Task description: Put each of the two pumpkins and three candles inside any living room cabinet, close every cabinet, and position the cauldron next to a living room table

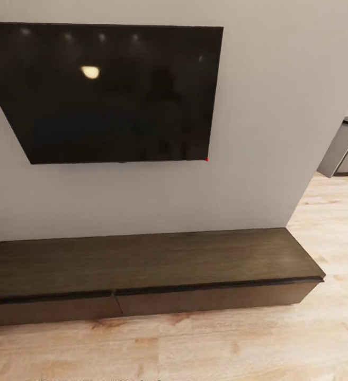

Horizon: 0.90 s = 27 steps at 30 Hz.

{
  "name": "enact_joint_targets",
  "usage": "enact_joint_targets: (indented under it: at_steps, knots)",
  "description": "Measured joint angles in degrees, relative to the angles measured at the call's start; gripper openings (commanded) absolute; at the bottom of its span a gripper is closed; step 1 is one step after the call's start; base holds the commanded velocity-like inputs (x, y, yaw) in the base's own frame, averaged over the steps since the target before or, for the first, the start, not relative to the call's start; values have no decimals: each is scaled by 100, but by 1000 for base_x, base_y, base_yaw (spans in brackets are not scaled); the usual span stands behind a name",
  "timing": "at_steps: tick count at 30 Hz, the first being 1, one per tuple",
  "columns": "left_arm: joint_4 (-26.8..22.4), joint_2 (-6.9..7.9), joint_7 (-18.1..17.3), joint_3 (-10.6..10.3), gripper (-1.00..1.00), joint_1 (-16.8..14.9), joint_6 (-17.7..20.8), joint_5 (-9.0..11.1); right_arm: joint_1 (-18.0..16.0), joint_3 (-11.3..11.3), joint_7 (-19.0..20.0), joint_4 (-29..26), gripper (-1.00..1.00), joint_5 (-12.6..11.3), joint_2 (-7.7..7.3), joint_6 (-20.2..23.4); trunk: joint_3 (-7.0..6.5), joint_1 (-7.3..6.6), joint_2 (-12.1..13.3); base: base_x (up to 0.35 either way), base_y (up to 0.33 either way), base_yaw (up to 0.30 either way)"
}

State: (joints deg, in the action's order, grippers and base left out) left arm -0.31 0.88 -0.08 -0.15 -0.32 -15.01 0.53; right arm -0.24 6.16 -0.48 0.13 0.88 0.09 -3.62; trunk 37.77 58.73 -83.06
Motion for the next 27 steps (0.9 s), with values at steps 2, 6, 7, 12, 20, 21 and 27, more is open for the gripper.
enact_joint_targets:
  at_steps: [2,6,7,12,20,21,27]
  knots:
    - [0,0,0,0,100,0,-1,0,0,0,0,0,100,0,0,0,6,0,0,0,0,250]
    - [0,0,0,0,100,0,-1,-2,0,0,0,2,100,0,0,0,17,0,0,0,0,250]
    - [0,0,0,0,100,0,-1,-3,0,0,0,1,100,0,0,0,20,0,0,0,0,250]
    - [0,5,0,0,100,0,-1,-4,0,0,0,-12,100,0,0,0,34,0,0,0,0,250]
    - [0,7,0,0,100,0,-1,-4,0,-7,0,-32,100,-13,0,0,40,0,0,0,0,250]
    - [0,7,0,0,100,0,-1,-4,0,-8,0,-32,100,-13,0,0,40,0,0,0,0,251]
    - [-1,8,0,0,100,0,0,-5,1,-35,0,-31,100,-71,5,4,41,0,0,0,0,158]
